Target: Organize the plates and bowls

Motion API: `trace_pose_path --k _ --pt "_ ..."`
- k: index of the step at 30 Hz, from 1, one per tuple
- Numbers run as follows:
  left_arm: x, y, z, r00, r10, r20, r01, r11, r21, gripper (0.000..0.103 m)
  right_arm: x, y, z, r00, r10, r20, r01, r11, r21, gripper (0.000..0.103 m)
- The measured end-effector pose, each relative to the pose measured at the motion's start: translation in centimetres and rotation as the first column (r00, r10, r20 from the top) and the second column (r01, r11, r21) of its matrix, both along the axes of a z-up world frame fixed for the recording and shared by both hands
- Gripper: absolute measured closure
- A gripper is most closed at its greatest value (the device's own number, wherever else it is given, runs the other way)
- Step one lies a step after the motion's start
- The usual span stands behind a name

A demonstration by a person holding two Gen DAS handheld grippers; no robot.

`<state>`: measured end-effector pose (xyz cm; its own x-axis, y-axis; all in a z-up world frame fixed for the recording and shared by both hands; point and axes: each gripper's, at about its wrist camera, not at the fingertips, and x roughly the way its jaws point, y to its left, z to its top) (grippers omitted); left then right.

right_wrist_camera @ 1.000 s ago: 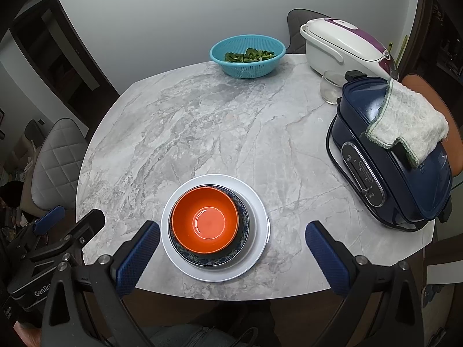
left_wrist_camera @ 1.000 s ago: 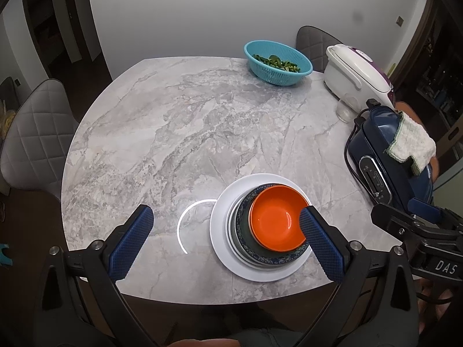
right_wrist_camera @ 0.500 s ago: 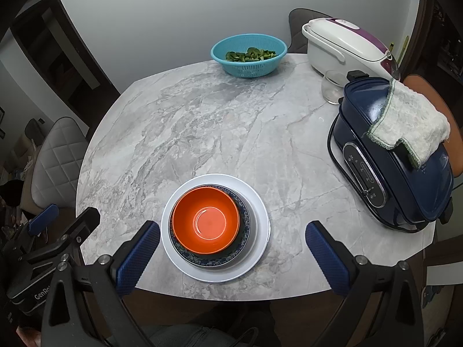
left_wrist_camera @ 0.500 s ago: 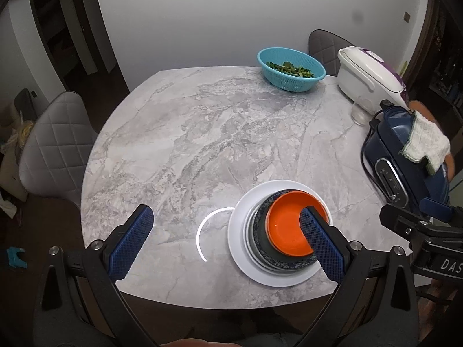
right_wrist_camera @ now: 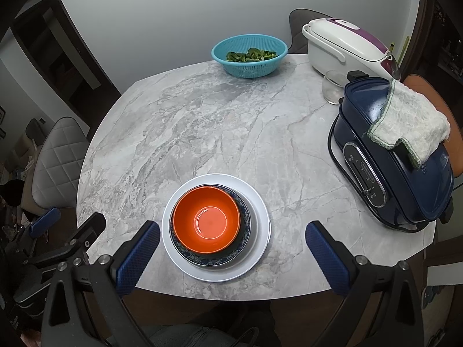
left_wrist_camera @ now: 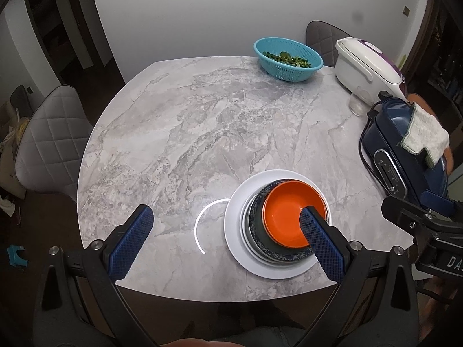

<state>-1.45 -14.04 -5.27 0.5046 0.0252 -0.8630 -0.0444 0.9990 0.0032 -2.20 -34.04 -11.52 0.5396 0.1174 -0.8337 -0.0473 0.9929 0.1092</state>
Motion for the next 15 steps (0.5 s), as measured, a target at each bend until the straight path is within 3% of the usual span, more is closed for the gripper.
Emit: trace_pose_path --k 15 --pt "-0.45 -0.21 0.28 1.000 -0.024 0.012 0.024 1.000 -0.013 0.000 -0.04 0.01 -0.07 1.000 0.003 0.000 -0.003 1.000 0.002 0.000"
